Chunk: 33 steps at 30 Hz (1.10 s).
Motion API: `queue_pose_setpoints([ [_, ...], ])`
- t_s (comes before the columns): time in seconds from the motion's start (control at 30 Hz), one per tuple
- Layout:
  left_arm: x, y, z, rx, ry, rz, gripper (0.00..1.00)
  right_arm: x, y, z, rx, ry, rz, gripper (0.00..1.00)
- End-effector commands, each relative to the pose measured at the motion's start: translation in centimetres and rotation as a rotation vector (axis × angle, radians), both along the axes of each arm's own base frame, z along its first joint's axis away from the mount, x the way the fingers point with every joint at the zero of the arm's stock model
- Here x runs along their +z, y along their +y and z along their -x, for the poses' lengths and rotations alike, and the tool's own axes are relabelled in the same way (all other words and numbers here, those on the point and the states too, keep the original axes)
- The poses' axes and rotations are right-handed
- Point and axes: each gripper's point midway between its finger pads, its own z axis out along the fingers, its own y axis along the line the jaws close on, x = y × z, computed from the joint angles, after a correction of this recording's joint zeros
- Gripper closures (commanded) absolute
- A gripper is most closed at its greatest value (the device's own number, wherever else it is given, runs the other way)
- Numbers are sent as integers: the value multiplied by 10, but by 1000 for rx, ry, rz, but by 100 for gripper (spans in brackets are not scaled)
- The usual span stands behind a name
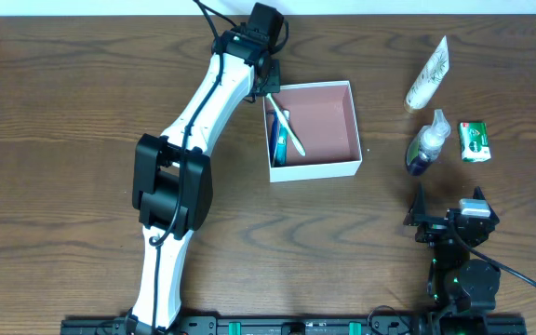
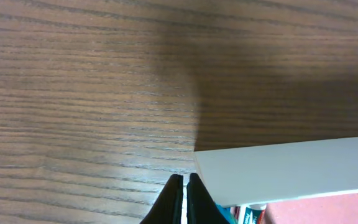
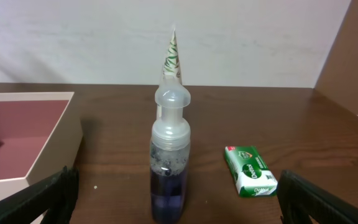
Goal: Pack container
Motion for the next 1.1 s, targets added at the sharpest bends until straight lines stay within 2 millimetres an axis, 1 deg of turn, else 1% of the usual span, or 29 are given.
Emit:
queue_pose_setpoints([
  [0.0,22,-5,2,-31,-35,16,94,-1,3,0,12,2,7,1],
  [0.43,27,-25,12,-107,-39,1,94,-1,3,0,12,2,7,1],
  [0.53,29,-25,13,-105,-42,-2,94,-1,3,0,12,2,7,1],
  [0.7,40,-12,7,-73,-88,-62,94,-1,3,0,12,2,7,1],
  [0.87,50,-12,7,-71,-109,-54,94,-1,3,0,12,1,7,1],
  [0.93,50,-17,7,-80,-108,-31,94,-1,3,0,12,1,7,1],
  [1.07,53,-37,7,-119,-110,59,94,-1,3,0,12,2,7,1],
])
